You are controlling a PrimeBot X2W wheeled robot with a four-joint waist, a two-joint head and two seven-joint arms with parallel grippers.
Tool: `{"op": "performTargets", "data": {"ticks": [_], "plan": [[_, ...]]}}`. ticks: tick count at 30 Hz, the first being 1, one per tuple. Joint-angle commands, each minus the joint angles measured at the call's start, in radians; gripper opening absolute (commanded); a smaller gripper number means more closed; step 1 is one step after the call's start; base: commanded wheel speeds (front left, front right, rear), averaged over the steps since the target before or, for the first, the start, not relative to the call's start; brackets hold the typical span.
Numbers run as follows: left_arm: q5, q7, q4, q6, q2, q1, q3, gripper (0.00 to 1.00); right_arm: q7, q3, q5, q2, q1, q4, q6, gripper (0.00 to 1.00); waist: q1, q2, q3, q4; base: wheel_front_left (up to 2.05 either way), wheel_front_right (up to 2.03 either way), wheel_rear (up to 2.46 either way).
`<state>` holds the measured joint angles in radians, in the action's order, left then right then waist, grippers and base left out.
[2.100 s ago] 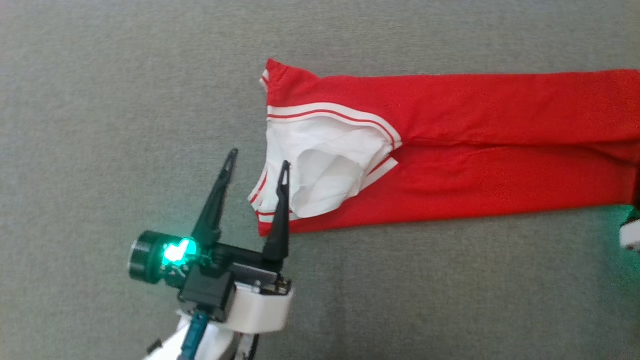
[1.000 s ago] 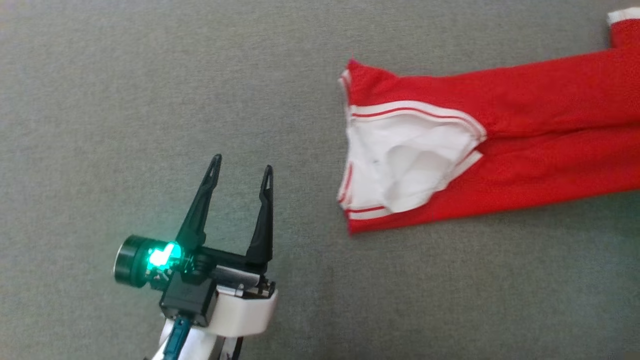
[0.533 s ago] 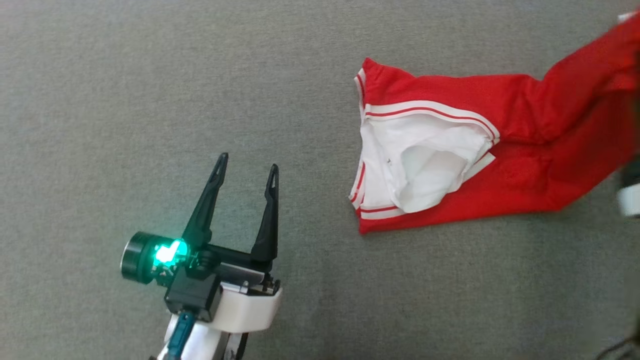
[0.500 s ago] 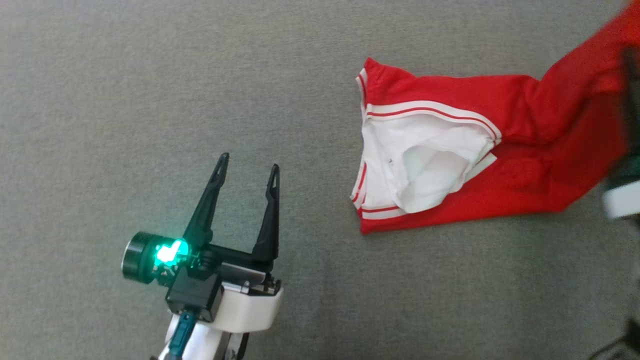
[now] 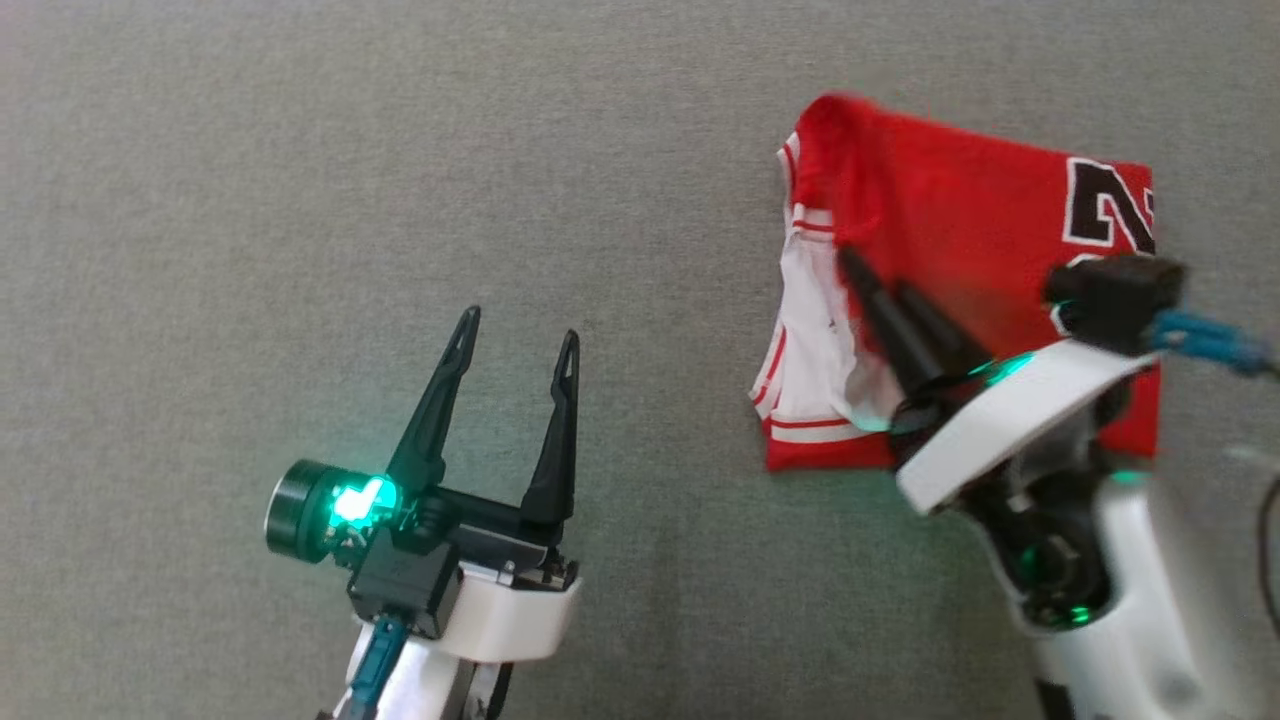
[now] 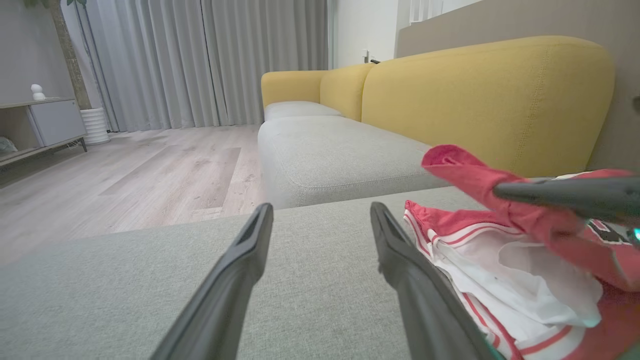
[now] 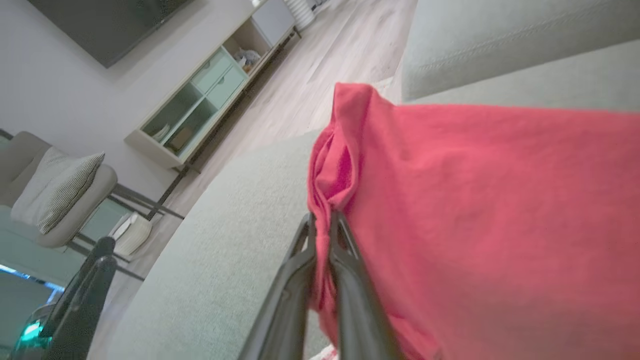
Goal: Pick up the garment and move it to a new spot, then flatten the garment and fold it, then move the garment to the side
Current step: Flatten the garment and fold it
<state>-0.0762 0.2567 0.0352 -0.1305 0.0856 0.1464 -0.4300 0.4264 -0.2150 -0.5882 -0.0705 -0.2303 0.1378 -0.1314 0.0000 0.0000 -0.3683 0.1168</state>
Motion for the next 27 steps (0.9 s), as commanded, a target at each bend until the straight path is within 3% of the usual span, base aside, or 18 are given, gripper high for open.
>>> {"op": "performTargets", "data": {"ticks": [1, 2, 3, 4, 9, 15, 22, 27], "plan": [[0.011, 0.005, 0.025, 0.003, -0.004, 0.007, 0.033, 1.0, -0.016, -0.036, 0.008, 0.018, 0.0, 0.021, 0.001, 0.15, 0.0, 0.0, -0.001, 0.006, 0.0, 0.0, 0.0], [0.012, 0.005, 0.024, 0.005, -0.006, 0.007, 0.033, 1.0, -0.028, -0.05, 0.014, 0.018, -0.002, 0.002, 0.001, 0.4, 0.0, 0.0, -0.001, 0.009, 0.0, 0.0, 0.0], [0.013, 0.005, 0.022, 0.006, -0.008, 0.008, 0.033, 1.0, -0.039, -0.063, 0.017, 0.019, -0.004, -0.015, 0.001, 0.85, 0.0, 0.0, -0.001, 0.013, 0.0, 0.0, 0.0], [0.013, 0.005, 0.021, 0.008, -0.01, 0.008, 0.032, 1.0, -0.051, -0.074, 0.014, 0.019, -0.005, -0.029, 0.001, 1.0, 0.0, 0.0, -0.001, 0.017, 0.0, 0.0, 0.0], [0.012, 0.005, 0.015, 0.014, -0.018, 0.004, 0.035, 1.0, -0.102, -0.102, 0.011, 0.02, -0.012, -0.051, 0.001, 1.0, 0.0, 0.0, 0.01, 0.031, 0.0, 0.0, 0.0], [0.012, 0.005, 0.006, 0.018, -0.022, -0.019, 0.052, 1.0, -0.199, -0.035, 0.077, -0.012, 0.013, 0.013, 0.001, 1.0, 0.0, 0.0, 0.061, 0.028, 0.0, 0.0, 0.0], [-0.004, 0.005, 0.004, 0.011, -0.026, -0.065, 0.089, 1.0, -0.429, 0.083, 0.114, -0.083, 0.101, 0.017, 0.001, 1.0, 0.0, 0.0, 0.16, 0.014, 0.0, 0.0, 0.0], [-0.025, 0.005, -0.004, 0.013, -0.028, -0.117, 0.116, 1.0, -0.6, 0.076, 0.165, -0.128, 0.192, -0.066, 0.001, 1.0, 0.0, 0.0, 0.243, 0.006, 0.0, 0.0, 0.0]]}}
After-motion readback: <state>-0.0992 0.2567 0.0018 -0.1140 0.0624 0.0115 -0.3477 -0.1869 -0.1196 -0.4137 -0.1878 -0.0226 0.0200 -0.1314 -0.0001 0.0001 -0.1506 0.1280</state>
